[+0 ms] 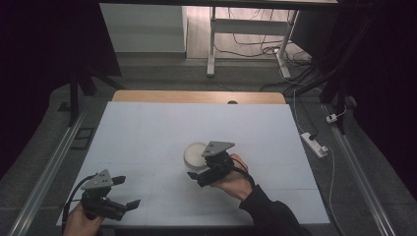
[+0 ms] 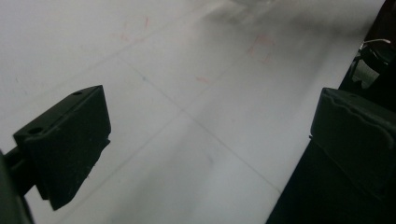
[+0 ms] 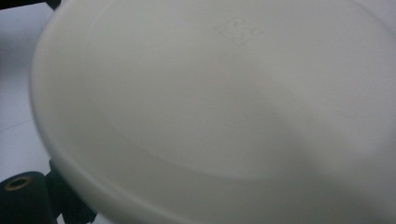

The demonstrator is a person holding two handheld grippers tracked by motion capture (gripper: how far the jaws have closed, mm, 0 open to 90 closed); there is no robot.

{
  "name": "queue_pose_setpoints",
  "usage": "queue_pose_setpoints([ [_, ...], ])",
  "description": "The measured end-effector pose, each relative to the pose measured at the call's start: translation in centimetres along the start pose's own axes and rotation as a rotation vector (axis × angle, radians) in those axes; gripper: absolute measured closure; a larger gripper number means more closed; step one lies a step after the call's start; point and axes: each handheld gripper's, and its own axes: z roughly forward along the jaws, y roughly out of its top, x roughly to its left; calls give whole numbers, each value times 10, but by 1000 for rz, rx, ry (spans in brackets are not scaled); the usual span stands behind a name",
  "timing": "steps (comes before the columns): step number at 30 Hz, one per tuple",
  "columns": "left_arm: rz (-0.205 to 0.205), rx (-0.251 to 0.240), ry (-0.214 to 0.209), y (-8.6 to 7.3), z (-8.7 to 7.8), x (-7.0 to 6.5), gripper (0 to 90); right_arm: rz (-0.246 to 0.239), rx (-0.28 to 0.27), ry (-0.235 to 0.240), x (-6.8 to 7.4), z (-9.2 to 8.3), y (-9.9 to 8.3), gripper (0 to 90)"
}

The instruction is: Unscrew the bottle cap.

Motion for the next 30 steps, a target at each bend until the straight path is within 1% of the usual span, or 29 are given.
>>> queue_pose_setpoints([
  [2, 9, -22, -11, 5, 1, 1, 0, -1, 0, 1, 0, 0, 0, 65],
  [4, 8, -33, -20, 10, 3, 2, 0, -2, 0, 2, 0, 0, 0, 65],
  [6, 13, -29, -20, 16, 7, 3, 0, -1, 0, 2, 1, 0, 0, 65],
  [8, 8, -9, -33, 22, 11, 3, 0, -2, -1, 2, 1, 0, 0, 65],
  [11, 25, -3, -32, 32, 17, 3, 0, -7, -4, 3, 1, -1, 1, 65],
  [14, 43, -8, -34, 40, 21, 3, 0, -7, -6, 4, 2, -2, 1, 65],
  [17, 54, -7, -48, 48, 25, 4, 0, -10, -6, 6, 2, -2, 1, 65],
  [18, 57, 6, -52, 51, 26, 3, 0, -11, -6, 7, 2, -2, 1, 65],
  [20, 76, 24, -55, 56, 28, 3, 0, -12, -6, 11, 2, -2, 1, 65],
  [21, 95, 30, -59, 59, 31, 1, 0, -11, -5, 12, 3, -2, 1, 65],
  [25, 126, 41, -69, 72, 38, -3, 0, -16, -6, 16, 3, -2, 1, 65],
  [30, 153, 25, -79, 88, 45, -5, 0, -18, -7, 21, 4, -2, 1, 65],
])
